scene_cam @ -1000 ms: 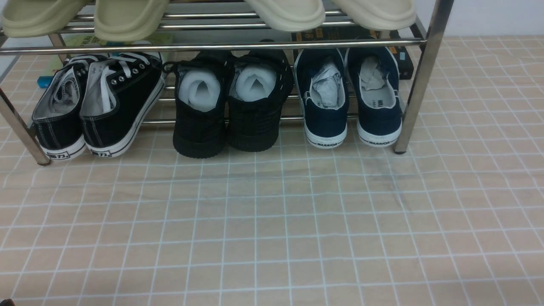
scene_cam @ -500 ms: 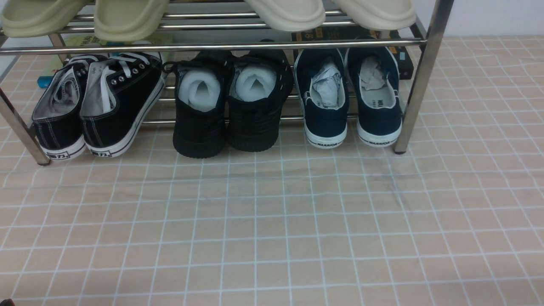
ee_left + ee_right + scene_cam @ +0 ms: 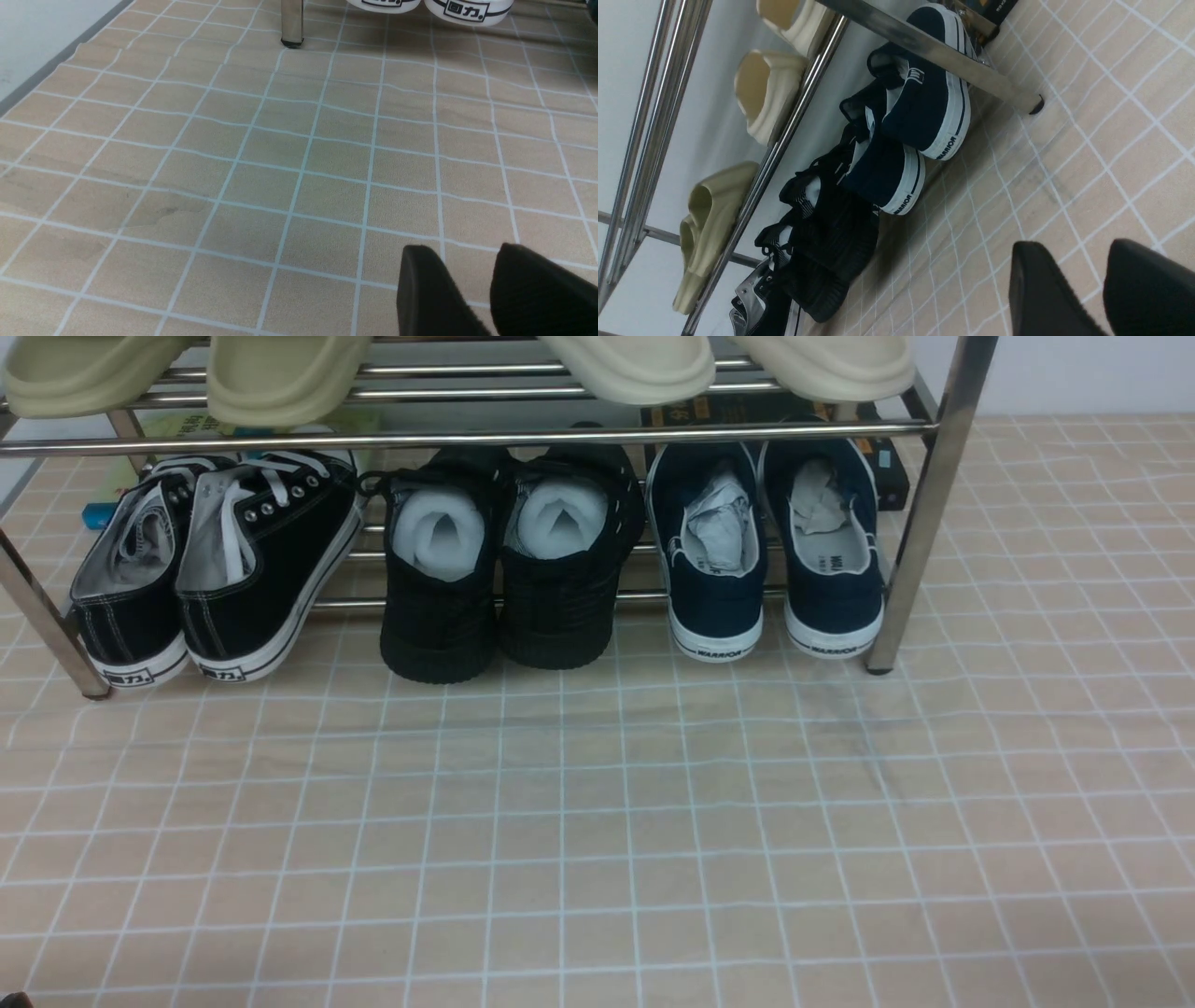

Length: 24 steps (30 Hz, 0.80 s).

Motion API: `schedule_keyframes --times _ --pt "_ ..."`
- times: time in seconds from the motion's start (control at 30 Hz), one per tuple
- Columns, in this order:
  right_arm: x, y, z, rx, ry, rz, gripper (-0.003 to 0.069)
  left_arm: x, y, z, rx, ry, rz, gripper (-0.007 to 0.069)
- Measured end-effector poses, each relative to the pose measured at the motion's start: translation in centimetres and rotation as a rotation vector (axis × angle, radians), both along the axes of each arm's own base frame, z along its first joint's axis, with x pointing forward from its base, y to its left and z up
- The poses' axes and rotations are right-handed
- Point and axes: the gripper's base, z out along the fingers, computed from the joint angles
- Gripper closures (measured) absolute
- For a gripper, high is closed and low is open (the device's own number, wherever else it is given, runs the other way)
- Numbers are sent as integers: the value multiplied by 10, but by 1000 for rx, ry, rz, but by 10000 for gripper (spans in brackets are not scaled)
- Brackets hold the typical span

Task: Take the shoes off the shelf from the light coffee tablecloth by hand.

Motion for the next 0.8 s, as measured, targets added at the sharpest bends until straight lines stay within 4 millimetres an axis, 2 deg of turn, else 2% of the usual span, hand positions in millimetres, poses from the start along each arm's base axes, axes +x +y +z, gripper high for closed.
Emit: schedule_keyframes --times 0.13,0.2,0.23,0.27,0.3,0.33,0.37,0.43,0.53,0.67,0.7,0.73,0.77,0.8 --pt "-4 0 28 -74 -98 10 501 0 0 0 0 0 0 385" --pt "-12 0 70 -233 -246 5 605 0 0 0 0 0 0 385" --pt "-13 0 80 -274 -270 3 636 0 0 0 0 0 0 385" --pt "-16 1 103 -373 -330 -4 664 0 0 0 0 0 0 385" --pt "-15 1 109 -402 -333 -1 670 0 0 0 0 0 0 385" --pt "-11 2 128 -497 -351 10 671 0 0 0 1 0 0 385" --pt "-5 4 139 -559 -342 36 669 0 0 0 1 0 0 385" --pt "13 10 153 -643 -264 153 661 0 0 0 1 0 0 385" --pt "44 22 154 -676 -76 389 658 0 0 0 1 0 0 385" --pt "110 32 133 -624 269 713 657 0 0 0 1 0 0 386" --pt "120 32 132 -611 303 746 657 0 0 0 1 0 0 386" --pt "139 35 125 -580 371 820 657 0 0 0 1 0 0 386" --pt "142 36 124 -578 378 832 657 0 0 0 1 0 0 386" --pt "167 44 117 -546 424 929 657 0 0 0 1 0 0 385"
